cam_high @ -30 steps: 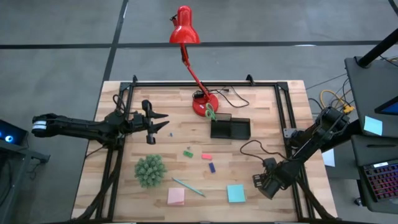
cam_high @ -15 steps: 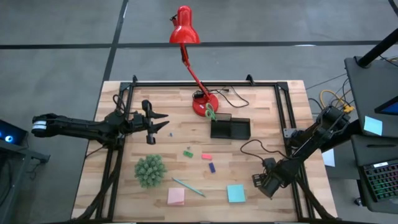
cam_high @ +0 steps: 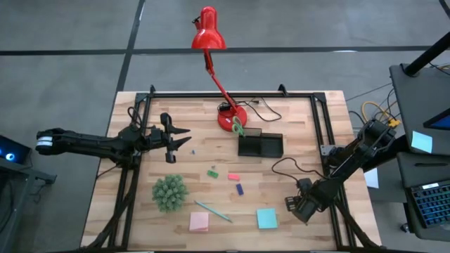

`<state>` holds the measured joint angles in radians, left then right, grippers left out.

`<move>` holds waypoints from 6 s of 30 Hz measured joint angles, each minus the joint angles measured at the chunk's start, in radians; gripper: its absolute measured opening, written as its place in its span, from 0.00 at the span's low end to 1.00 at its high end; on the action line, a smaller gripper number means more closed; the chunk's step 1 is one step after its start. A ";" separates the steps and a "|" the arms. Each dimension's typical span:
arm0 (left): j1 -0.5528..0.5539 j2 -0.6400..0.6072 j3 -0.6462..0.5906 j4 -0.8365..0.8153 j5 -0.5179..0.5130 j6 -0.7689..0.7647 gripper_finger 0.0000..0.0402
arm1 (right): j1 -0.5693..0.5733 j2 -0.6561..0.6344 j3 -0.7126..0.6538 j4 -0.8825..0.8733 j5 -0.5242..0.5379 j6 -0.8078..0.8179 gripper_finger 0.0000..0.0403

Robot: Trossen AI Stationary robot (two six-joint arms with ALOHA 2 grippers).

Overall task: Pick and place office supplies into organizer
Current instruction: Put the yellow pencil into the back left compartment of the desk organizer

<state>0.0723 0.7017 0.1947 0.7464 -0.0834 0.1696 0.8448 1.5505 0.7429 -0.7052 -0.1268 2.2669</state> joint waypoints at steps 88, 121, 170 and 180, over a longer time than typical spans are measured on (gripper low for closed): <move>0.000 0.000 0.000 0.000 0.000 -0.001 0.27 | 0.001 -0.183 -0.013 0.009 0.278 -0.245 0.02; 0.000 0.000 0.000 0.001 0.000 -0.005 0.27 | -0.001 -0.254 -0.012 0.012 0.701 -0.522 0.02; 0.000 0.000 0.000 0.001 0.000 -0.005 0.27 | -0.270 -0.255 -0.019 0.028 0.965 -1.020 0.02; 0.000 0.000 0.000 0.002 0.000 -0.005 0.27 | -0.318 -0.255 -0.019 0.043 0.998 -1.093 0.02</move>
<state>0.0719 0.7017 0.1951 0.7479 -0.0832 0.1646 0.5267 1.2953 0.7235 -0.6620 0.8708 1.1735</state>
